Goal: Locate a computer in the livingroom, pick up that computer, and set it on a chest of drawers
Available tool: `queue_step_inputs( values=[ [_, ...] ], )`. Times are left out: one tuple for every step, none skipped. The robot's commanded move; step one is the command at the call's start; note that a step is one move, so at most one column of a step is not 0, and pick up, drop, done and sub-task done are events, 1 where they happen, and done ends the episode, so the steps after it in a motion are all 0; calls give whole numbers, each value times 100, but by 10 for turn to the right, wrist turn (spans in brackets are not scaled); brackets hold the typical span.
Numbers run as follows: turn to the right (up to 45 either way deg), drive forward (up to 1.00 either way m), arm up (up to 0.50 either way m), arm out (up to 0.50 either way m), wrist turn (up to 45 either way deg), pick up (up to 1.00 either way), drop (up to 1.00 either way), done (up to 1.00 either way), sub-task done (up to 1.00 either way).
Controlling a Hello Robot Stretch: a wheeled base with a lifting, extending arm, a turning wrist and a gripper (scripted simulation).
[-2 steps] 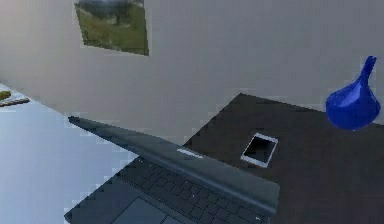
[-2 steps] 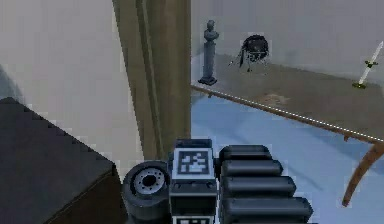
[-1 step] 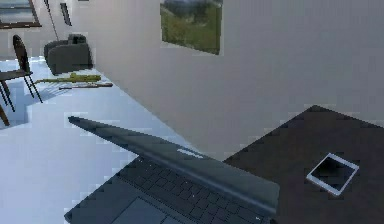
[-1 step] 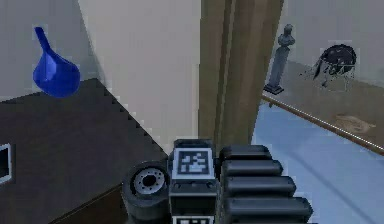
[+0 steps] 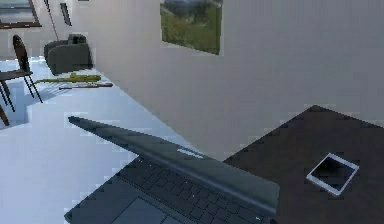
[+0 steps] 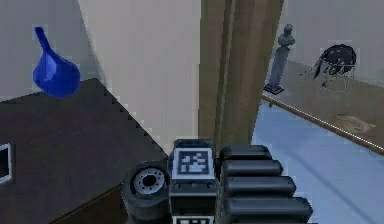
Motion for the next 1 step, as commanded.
queue_step_inputs(
  values=[
    [0, 0, 0, 42, 0, 0, 0, 0, 0]
  ],
)
